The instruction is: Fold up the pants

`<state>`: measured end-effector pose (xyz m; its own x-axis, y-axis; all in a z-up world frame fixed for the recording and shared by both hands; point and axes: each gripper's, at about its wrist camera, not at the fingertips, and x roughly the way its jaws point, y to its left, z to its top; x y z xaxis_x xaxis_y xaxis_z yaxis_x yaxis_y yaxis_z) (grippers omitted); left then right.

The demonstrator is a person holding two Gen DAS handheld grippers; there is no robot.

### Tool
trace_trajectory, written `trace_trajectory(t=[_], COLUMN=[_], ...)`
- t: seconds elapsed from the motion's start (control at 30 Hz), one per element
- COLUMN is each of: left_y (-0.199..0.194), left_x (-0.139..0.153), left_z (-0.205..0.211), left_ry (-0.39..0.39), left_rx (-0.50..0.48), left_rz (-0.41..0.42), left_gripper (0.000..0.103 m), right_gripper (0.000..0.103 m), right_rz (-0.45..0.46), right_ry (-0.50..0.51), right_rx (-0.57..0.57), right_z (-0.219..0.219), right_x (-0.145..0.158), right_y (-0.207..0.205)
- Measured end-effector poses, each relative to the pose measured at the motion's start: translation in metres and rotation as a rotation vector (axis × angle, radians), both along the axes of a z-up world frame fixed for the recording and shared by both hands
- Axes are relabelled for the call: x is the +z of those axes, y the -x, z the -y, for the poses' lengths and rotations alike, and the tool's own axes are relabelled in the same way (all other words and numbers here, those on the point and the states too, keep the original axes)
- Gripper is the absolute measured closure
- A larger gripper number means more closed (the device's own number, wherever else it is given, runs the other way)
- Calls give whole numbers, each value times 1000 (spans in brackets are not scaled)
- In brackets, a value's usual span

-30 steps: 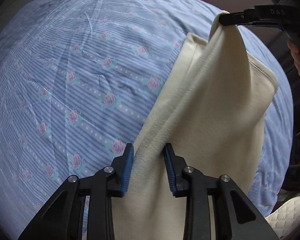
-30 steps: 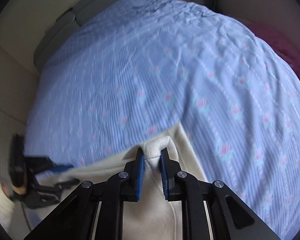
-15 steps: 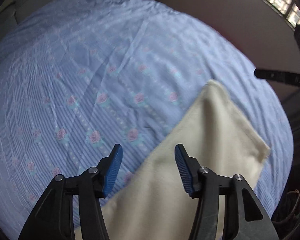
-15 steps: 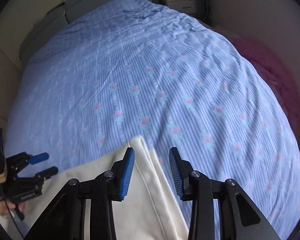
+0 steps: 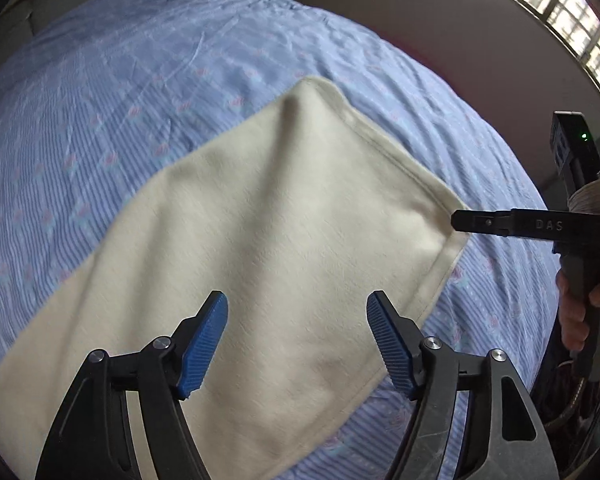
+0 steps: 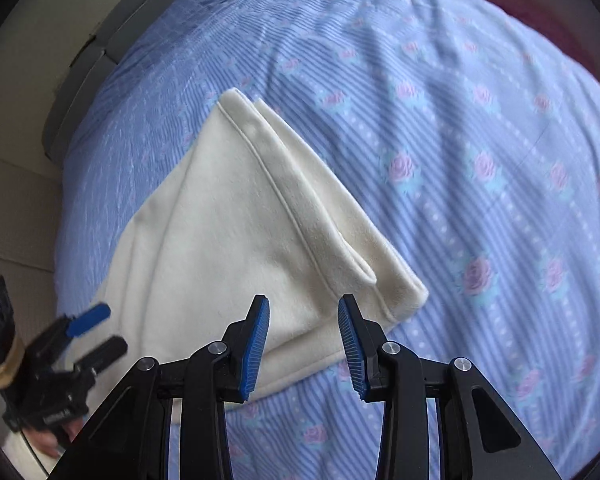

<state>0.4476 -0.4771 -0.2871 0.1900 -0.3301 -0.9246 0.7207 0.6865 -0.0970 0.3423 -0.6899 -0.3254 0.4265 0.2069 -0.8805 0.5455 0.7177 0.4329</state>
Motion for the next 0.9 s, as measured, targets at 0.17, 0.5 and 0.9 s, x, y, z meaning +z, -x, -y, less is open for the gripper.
trace_trajectory(t=[0.17,0.5,0.9], left_y=[7,19,65], left_x=[1,8,4], left_z=[-5,-15,-9], left_ry=[7,1,35], left_rx=[31,81,111], left_rz=[-14,-44,-86], left_gripper=[32,32,32], right_gripper=[66,90,97], right_rz=[-7,93,-8], right_ry=[-82,-129,53], right_rx=[-86,-223,-342], right_z=[11,29,64], right_x=[-22,-35,-29], right_y=[7,11,52])
